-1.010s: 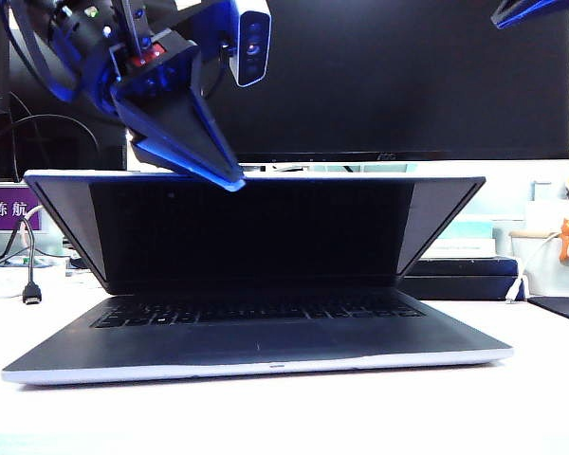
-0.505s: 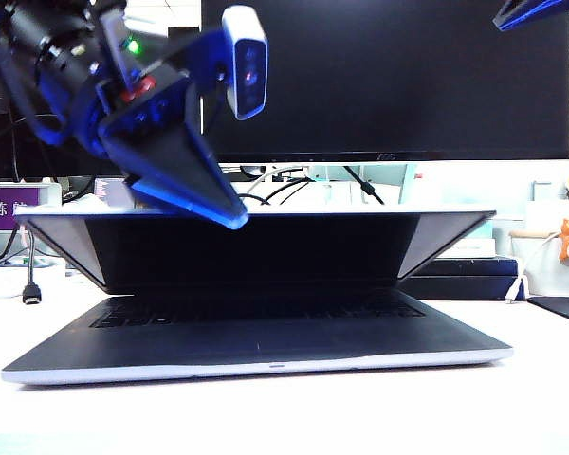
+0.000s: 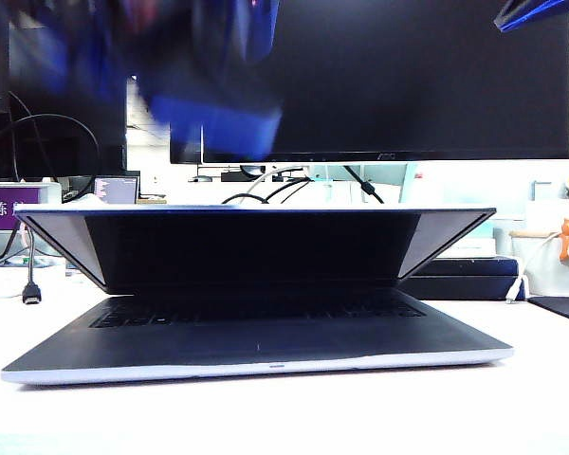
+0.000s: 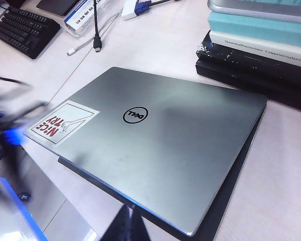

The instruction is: Close the lid of the gray laptop.

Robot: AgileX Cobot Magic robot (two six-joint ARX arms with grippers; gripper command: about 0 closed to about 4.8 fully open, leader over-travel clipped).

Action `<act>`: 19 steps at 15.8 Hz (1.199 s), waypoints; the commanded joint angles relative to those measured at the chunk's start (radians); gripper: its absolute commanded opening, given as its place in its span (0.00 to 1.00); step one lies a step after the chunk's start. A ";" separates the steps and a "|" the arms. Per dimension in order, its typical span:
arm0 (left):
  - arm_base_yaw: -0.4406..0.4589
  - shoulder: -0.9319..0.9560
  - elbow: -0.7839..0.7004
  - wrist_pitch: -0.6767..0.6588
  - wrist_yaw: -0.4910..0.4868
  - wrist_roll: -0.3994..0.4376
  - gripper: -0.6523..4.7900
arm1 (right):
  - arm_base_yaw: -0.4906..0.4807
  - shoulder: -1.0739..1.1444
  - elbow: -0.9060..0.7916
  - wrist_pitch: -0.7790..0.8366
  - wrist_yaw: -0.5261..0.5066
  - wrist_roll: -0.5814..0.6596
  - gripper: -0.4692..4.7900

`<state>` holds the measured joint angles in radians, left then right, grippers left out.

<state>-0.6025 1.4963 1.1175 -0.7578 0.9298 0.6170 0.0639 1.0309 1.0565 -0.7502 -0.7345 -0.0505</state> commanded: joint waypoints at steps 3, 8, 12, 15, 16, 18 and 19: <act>-0.036 -0.134 0.000 0.309 -0.458 -0.146 0.26 | 0.001 -0.002 0.004 0.032 -0.009 -0.006 0.08; -0.024 0.056 0.000 0.346 -0.497 -0.180 0.26 | 0.007 -0.002 0.004 0.002 -0.028 -0.006 0.08; -0.029 0.074 0.000 0.309 -0.414 -0.154 0.26 | 0.012 -0.002 -0.005 -0.108 -0.026 -0.037 0.08; -0.029 0.094 -0.001 0.262 -0.409 -0.134 0.24 | 0.012 -0.002 -0.014 -0.130 -0.026 -0.058 0.08; -0.029 0.099 -0.002 0.248 -0.409 -0.130 0.24 | 0.012 -0.002 -0.014 -0.129 -0.026 -0.058 0.08; -0.030 0.100 -0.033 0.262 -0.390 -0.127 0.24 | 0.012 -0.002 -0.014 -0.132 -0.026 -0.058 0.08; -0.030 0.099 -0.053 0.267 -0.376 -0.127 0.24 | 0.012 -0.002 -0.014 -0.132 -0.026 -0.059 0.08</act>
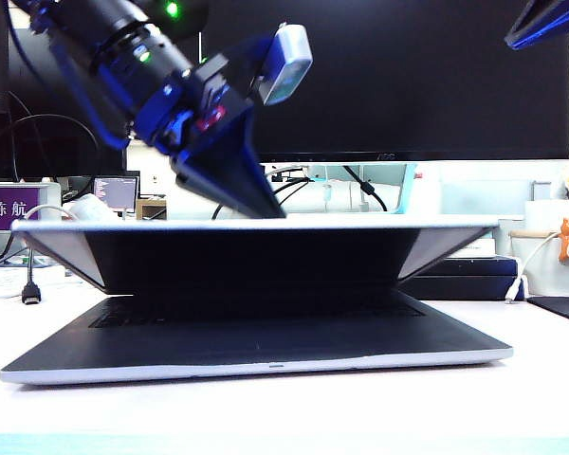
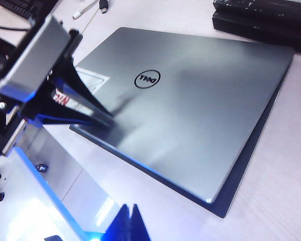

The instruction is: Close the lid of the gray laptop.

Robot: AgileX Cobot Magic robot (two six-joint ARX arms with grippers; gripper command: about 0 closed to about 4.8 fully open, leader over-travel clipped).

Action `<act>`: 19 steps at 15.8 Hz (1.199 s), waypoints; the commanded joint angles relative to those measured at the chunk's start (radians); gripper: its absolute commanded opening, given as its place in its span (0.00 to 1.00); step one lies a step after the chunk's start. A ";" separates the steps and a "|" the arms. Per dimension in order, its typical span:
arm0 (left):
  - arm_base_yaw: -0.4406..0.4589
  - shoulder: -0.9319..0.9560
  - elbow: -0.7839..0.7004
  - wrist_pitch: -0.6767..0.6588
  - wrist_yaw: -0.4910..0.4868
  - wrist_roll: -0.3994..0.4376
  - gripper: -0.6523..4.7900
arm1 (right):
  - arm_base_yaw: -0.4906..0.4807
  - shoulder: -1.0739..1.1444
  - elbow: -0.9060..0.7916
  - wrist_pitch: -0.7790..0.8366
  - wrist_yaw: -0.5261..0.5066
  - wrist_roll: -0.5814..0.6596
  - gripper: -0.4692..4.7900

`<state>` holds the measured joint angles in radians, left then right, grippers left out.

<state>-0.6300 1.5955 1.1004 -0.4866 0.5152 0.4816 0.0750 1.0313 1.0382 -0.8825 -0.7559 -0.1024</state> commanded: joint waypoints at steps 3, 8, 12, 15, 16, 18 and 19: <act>-0.003 0.000 -0.089 0.003 0.040 0.008 0.24 | 0.001 -0.002 0.004 -0.004 -0.005 -0.007 0.08; -0.007 -0.010 -0.084 0.019 0.047 -0.008 0.24 | 0.001 -0.002 0.004 -0.003 -0.005 -0.008 0.08; -0.008 -0.224 0.015 0.025 -0.173 -0.097 0.24 | 0.000 -0.002 0.004 0.016 -0.001 -0.032 0.08; 0.023 -0.414 0.017 0.003 -0.242 -0.121 0.24 | 0.000 -0.025 0.004 0.050 0.031 -0.033 0.08; 0.055 -0.480 0.017 -0.016 -0.243 -0.135 0.24 | 0.000 -0.044 0.004 0.055 0.066 -0.033 0.08; 0.129 -0.585 0.016 -0.063 -0.285 -0.141 0.24 | -0.002 -0.104 0.004 0.070 0.156 -0.032 0.08; 0.185 -0.640 0.011 -0.090 -0.325 -0.142 0.24 | -0.002 -0.153 0.004 0.084 0.197 -0.030 0.08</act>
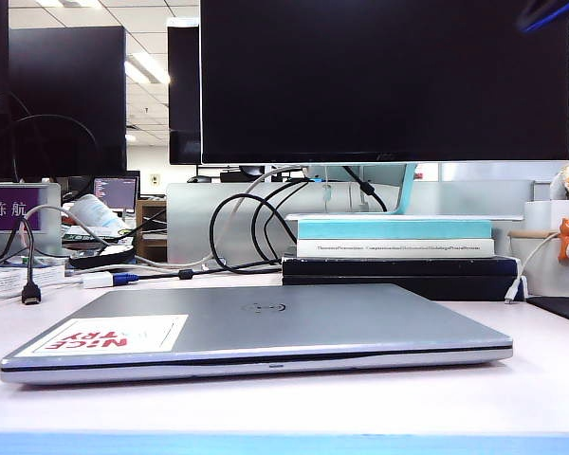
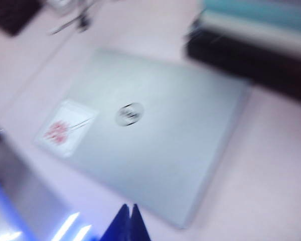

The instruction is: Close the lid of the gray laptop.

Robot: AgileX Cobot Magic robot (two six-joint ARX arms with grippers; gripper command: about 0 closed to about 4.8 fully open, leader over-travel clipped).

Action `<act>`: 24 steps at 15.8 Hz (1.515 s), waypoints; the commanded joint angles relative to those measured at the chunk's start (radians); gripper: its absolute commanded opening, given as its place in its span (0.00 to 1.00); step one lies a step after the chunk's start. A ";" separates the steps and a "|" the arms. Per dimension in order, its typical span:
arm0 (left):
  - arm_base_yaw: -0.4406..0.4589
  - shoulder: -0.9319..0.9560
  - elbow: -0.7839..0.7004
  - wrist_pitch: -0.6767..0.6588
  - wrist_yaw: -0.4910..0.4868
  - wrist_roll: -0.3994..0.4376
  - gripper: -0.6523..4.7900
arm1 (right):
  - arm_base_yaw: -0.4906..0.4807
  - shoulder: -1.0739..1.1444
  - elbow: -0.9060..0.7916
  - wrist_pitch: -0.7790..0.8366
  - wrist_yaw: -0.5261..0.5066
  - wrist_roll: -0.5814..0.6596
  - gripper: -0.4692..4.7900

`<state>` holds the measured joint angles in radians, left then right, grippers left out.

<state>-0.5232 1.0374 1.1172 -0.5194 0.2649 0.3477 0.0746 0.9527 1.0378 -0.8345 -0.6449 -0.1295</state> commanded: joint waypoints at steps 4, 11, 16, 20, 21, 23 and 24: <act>0.304 -0.310 -0.124 -0.069 -0.015 -0.007 0.24 | -0.002 -0.282 0.004 0.125 0.270 0.032 0.08; 0.409 -0.853 -0.527 0.051 -0.139 -0.168 0.24 | -0.001 -0.731 -0.255 0.369 0.477 0.075 0.08; 0.409 -1.004 -0.665 0.158 -0.380 -0.437 0.24 | 0.000 -0.950 -0.698 0.654 0.429 0.333 0.08; 0.409 -1.014 -0.791 0.227 -0.255 -0.357 0.24 | 0.001 -0.951 -0.824 0.848 0.463 0.394 0.08; 0.409 -1.016 -0.831 0.249 -0.240 -0.363 0.24 | -0.001 -0.951 -0.824 0.851 0.495 0.379 0.08; 0.409 -1.033 -0.902 0.301 -0.243 -0.356 0.24 | 0.000 -0.951 -0.825 0.837 0.548 0.324 0.08; 0.409 -1.036 -0.929 0.338 -0.246 -0.348 0.24 | 0.000 -0.951 -0.829 0.827 0.588 0.303 0.08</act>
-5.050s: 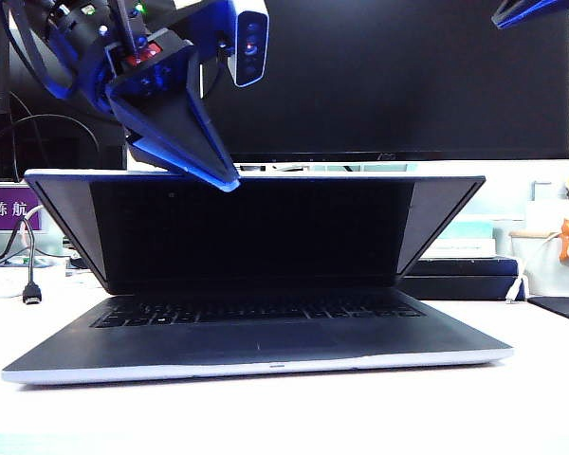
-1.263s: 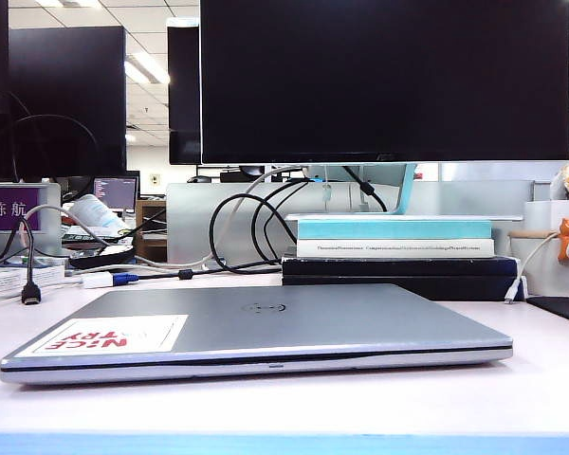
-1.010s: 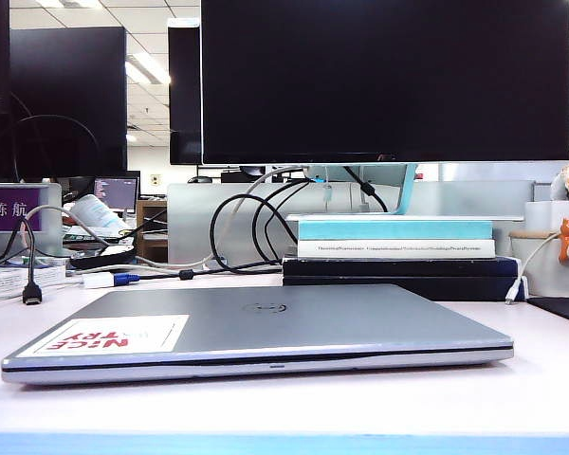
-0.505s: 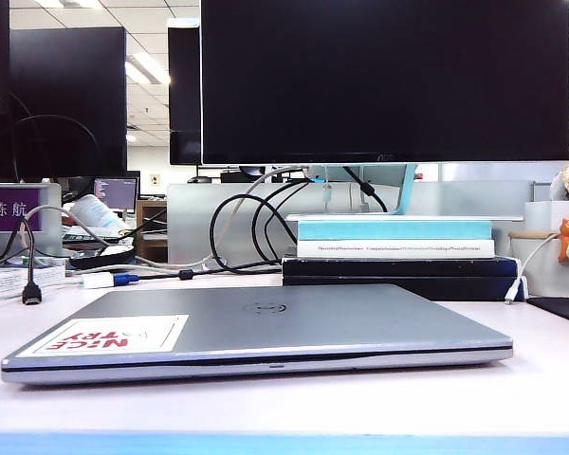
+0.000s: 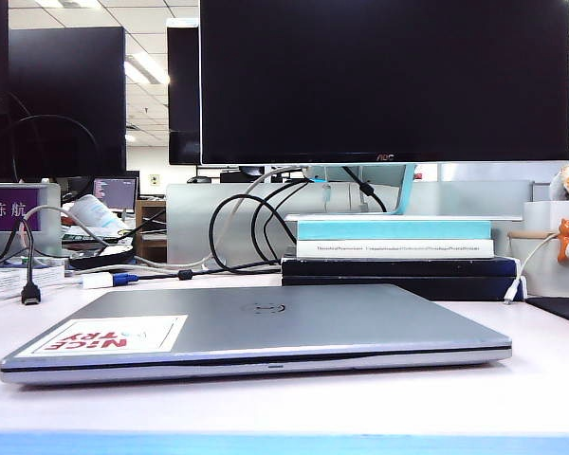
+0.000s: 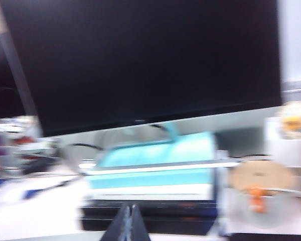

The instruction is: Close the lid of the gray laptop.

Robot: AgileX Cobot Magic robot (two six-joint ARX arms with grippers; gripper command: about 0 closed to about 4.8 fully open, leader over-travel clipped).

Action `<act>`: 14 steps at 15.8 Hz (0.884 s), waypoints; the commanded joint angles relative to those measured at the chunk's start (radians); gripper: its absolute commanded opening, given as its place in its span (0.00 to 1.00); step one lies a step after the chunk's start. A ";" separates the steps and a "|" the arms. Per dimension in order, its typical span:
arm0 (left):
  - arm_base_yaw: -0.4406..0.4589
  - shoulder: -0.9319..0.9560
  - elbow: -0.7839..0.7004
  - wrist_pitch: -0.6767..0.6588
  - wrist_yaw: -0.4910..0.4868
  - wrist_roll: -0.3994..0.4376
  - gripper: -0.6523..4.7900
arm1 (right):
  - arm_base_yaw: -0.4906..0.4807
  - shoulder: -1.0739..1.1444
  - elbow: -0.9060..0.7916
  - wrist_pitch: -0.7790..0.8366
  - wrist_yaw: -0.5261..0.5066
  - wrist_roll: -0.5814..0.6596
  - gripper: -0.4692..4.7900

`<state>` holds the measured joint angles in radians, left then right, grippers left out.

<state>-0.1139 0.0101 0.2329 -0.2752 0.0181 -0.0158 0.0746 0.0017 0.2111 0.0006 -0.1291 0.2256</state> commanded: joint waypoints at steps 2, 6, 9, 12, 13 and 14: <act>0.000 -0.009 -0.089 0.126 -0.019 0.043 0.21 | 0.000 0.000 -0.038 -0.021 0.127 -0.061 0.08; 0.000 -0.009 -0.119 0.127 -0.135 0.055 0.11 | 0.001 -0.001 -0.162 -0.022 0.134 0.005 0.08; 0.000 -0.009 -0.119 0.113 -0.138 0.069 0.11 | 0.000 -0.001 -0.201 -0.036 0.134 0.007 0.08; 0.000 -0.009 -0.119 0.103 -0.098 0.070 0.12 | 0.000 -0.001 -0.201 -0.084 0.127 0.007 0.08; 0.000 -0.009 -0.119 0.106 -0.027 0.085 0.12 | 0.000 -0.001 -0.201 -0.098 0.127 0.007 0.08; 0.000 -0.009 -0.119 0.109 0.034 0.121 0.12 | 0.000 -0.001 -0.201 -0.103 0.127 0.007 0.08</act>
<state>-0.1139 0.0059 0.1116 -0.1780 -0.0200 0.0635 0.0746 0.0013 0.0120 -0.1074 -0.0013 0.2283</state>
